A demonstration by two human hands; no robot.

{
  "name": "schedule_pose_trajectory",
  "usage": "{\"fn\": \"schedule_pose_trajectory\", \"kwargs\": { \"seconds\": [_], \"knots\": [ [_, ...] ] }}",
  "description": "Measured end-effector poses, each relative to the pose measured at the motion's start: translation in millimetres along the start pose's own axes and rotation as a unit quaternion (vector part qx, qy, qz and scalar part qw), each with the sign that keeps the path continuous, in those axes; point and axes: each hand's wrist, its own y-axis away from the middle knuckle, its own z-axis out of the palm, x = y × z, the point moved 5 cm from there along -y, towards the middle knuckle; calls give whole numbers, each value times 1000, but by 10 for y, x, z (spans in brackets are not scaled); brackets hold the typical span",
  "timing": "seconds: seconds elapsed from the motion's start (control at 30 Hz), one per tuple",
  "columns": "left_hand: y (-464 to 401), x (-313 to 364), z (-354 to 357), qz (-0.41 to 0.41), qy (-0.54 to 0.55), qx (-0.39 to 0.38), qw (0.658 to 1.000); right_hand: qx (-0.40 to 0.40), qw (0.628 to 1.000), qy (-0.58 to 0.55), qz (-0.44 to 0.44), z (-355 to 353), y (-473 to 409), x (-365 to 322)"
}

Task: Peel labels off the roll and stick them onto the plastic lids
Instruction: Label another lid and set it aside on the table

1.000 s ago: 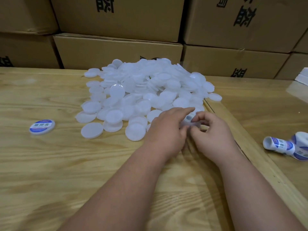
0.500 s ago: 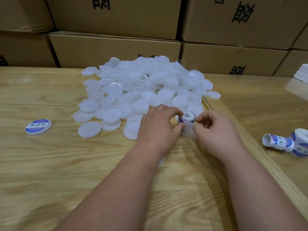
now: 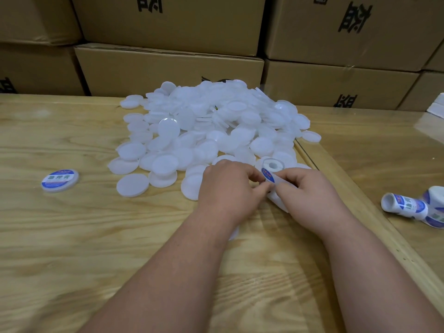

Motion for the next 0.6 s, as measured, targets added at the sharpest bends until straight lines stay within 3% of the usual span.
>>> {"fn": "schedule_pose_trajectory", "kwargs": {
  "seconds": [0.6],
  "knots": [
    [51, 28, -18, 36, 28, 13, 999, 20, 999, -45, -5, 1, 24, -30]
  ]
}}
